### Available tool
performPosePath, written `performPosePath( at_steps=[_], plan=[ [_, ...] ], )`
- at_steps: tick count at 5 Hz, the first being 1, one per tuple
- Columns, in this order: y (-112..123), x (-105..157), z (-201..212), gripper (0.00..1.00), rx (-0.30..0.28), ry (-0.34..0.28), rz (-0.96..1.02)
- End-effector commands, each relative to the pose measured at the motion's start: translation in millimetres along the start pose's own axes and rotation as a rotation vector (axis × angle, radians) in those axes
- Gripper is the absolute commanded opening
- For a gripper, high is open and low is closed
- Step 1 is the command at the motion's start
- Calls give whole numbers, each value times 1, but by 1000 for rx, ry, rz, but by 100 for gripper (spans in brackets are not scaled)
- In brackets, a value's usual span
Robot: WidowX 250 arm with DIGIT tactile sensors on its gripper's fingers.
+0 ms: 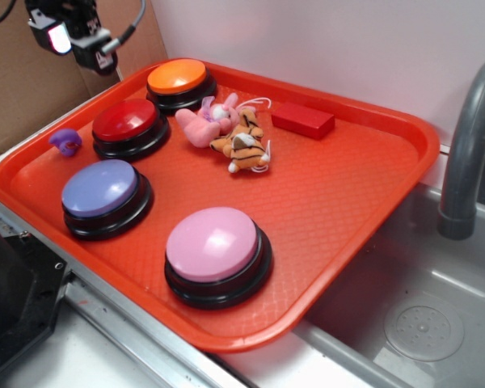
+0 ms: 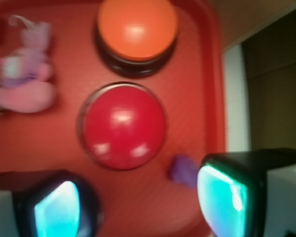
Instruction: Push the red button.
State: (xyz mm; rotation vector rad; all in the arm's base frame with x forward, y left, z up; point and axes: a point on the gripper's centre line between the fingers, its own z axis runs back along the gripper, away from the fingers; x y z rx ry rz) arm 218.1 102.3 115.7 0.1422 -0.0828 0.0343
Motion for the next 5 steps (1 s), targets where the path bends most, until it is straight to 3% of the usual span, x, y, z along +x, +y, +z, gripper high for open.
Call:
performPosePath(
  at_steps=[1, 2, 3, 5],
  plan=[
    [4, 4, -29, 100, -22, -74, -6],
    [2, 7, -40, 100, -5, -73, -12],
    [9, 3, -50, 100, -50, -64, 18],
    [9, 3, -50, 100, -50, -64, 18]
  ],
)
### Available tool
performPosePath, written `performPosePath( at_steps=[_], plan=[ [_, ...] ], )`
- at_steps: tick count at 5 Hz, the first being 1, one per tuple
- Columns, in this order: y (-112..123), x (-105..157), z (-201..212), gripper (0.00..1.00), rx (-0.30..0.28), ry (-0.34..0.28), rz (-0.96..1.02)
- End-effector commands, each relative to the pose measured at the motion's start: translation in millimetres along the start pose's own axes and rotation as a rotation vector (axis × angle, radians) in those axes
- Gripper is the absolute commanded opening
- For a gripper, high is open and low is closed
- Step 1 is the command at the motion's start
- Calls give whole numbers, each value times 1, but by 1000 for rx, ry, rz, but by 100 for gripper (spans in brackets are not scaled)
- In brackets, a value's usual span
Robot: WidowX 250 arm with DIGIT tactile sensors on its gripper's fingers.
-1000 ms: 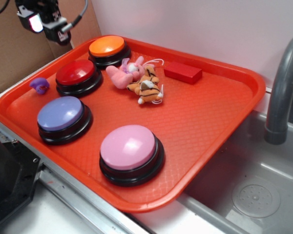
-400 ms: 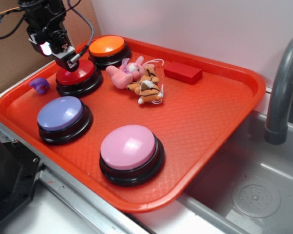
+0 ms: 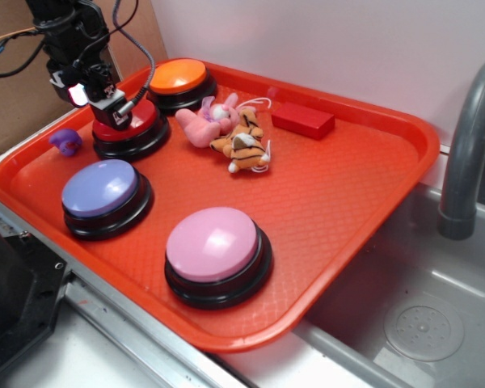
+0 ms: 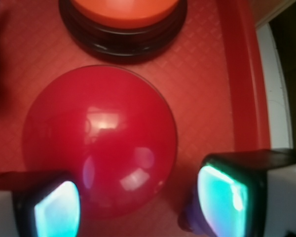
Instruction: Push the red button.
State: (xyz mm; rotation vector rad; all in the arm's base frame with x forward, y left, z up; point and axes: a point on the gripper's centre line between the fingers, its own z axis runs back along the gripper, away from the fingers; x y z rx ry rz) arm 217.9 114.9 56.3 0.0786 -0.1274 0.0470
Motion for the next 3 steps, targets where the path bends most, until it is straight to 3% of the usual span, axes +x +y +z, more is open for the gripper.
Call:
performPosePath(
  at_steps=[1, 2, 3],
  plan=[
    [4, 8, 10, 100, 13, -21, -1],
    [-4, 17, -4, 100, 14, -29, -8],
    [-9, 26, -23, 100, -13, 11, -31]
  ],
)
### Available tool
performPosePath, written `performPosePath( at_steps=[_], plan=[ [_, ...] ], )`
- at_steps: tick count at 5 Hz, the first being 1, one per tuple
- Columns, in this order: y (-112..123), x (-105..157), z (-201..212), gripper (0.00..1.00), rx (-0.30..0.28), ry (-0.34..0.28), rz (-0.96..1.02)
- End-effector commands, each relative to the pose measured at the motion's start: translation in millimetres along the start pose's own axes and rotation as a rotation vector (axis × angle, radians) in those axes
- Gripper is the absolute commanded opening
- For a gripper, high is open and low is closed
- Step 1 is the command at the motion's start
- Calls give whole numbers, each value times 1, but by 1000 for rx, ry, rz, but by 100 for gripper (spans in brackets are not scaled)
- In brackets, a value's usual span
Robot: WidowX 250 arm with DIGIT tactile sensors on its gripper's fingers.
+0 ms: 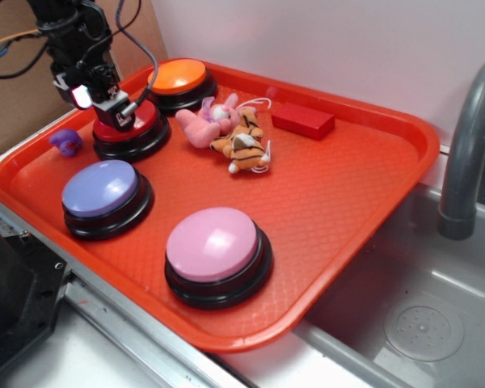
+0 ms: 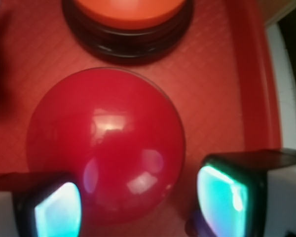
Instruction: Push the red button.
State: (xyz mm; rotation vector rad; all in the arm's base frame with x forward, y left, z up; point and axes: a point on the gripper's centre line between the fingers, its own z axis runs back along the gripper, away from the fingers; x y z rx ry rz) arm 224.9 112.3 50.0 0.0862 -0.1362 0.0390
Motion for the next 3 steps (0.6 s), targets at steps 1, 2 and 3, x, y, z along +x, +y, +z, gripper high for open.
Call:
performPosePath(
  at_steps=[1, 2, 3],
  plan=[
    [-6, 19, -17, 100, -15, 75, 33],
    [-3, 15, -10, 100, -22, 103, 61],
    [1, 7, 9, 100, -23, 73, 74]
  ],
)
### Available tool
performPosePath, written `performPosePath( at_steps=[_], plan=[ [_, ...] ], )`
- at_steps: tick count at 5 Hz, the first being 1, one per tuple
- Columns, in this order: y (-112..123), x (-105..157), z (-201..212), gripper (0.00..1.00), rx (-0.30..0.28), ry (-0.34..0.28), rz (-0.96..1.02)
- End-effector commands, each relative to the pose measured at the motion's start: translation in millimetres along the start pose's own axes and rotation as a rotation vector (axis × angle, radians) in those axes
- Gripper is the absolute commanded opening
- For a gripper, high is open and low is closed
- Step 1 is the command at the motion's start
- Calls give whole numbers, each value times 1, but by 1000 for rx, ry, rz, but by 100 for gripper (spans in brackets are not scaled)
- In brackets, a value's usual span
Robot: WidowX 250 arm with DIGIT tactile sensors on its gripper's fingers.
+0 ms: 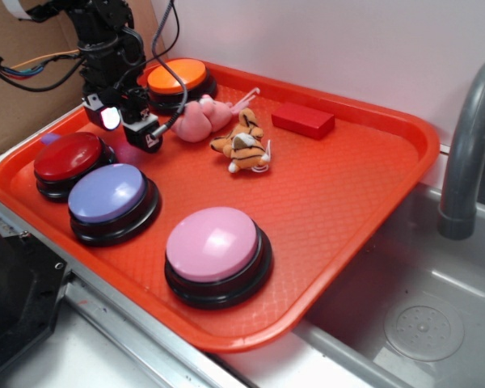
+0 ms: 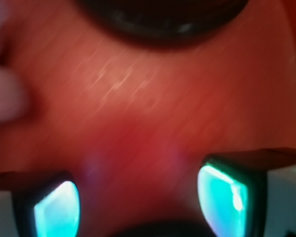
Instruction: Push the red button.
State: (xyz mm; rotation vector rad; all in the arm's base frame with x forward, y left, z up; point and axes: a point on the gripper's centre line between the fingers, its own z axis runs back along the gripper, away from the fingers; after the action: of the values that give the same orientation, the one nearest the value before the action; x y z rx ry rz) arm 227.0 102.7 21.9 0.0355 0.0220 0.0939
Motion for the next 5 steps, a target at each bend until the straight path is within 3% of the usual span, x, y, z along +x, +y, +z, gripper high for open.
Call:
performPosePath(
  at_steps=[1, 5],
  plan=[
    [13, -11, 59, 100, 20, -142, 41],
    [17, -44, 86, 100, 49, -150, 110]
  ],
)
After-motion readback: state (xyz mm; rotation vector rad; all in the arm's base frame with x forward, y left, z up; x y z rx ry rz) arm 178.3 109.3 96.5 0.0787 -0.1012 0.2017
